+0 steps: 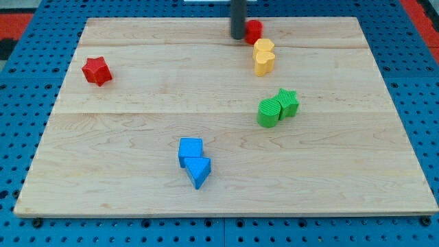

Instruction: Push the green blocks below the red circle

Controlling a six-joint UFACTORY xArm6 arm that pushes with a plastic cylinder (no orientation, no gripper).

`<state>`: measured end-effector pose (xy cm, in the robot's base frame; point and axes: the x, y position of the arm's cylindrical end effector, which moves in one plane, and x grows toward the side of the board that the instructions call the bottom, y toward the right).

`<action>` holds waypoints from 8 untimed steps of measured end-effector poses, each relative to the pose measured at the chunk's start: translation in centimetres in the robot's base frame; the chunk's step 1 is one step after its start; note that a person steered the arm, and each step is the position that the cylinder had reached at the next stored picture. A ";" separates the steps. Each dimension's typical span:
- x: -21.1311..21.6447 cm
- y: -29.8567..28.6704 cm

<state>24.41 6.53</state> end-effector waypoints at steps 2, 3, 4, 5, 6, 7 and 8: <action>0.0 8.3; 0.9 9.8; 9.3 9.8; 17.6 9.6; 25.0 8.8; 29.4 5.8; 29.4 -1.9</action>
<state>53.83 4.61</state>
